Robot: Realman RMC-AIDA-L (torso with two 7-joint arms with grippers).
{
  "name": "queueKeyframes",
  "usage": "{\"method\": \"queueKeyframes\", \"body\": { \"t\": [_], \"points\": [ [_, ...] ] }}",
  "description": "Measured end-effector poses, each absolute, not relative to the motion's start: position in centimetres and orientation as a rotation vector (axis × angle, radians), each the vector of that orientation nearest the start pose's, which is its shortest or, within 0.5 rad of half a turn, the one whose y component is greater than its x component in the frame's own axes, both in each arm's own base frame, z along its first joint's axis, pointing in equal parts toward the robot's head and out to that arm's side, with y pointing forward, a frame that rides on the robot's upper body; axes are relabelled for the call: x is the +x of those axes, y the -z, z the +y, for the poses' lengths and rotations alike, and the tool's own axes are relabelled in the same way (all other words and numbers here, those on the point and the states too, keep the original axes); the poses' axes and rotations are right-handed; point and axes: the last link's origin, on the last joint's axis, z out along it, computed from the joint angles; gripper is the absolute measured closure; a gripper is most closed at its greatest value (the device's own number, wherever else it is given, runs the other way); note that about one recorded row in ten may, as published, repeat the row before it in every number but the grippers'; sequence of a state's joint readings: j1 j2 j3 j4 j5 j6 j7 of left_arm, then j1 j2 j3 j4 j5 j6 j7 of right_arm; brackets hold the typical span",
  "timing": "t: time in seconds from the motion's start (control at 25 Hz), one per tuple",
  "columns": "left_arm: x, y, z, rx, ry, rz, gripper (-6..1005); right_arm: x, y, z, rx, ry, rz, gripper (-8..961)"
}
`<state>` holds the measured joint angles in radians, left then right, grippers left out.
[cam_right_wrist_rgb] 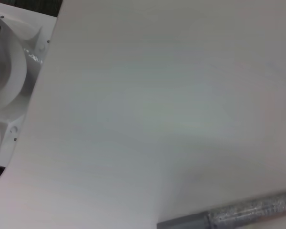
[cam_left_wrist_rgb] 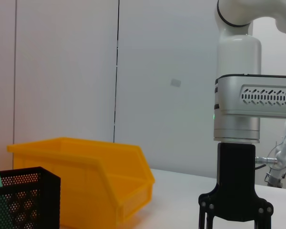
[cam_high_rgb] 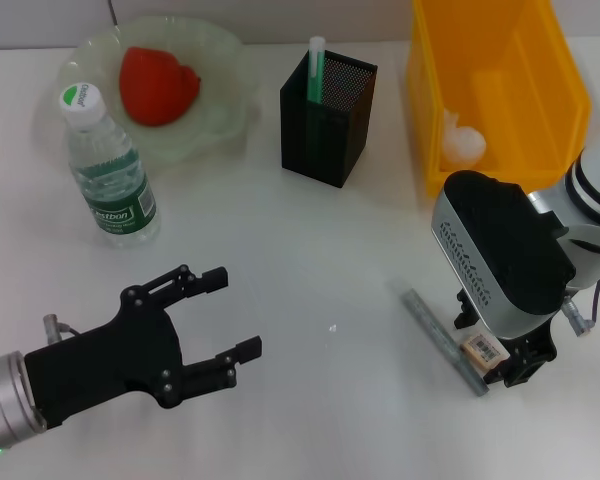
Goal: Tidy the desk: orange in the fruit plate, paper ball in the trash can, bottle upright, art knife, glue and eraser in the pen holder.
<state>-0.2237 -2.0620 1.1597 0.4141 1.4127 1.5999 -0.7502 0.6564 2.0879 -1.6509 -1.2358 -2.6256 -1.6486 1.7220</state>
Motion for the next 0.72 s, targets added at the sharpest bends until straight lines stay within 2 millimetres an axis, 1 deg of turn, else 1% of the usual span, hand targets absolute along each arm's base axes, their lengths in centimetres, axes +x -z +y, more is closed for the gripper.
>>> {"method": "queueKeyframes", "body": {
  "t": [0.32,0.52,0.72],
  "points": [
    [-30.02,4.36,22.26,-2.599,0.958,-0.307,188,18.45,5.09,31.94,-3.06,1.034,-0.461,412],
    [-30.03,4.37,22.27,-2.598,0.957,-0.307,188,18.38,5.18,31.89,-3.057,1.036,-0.444,526],
    [-30.06,4.37,22.24,-2.597,0.955,-0.305,188,17.8,4.58,32.01,-3.036,1.022,-0.382,527]
  ]
}}
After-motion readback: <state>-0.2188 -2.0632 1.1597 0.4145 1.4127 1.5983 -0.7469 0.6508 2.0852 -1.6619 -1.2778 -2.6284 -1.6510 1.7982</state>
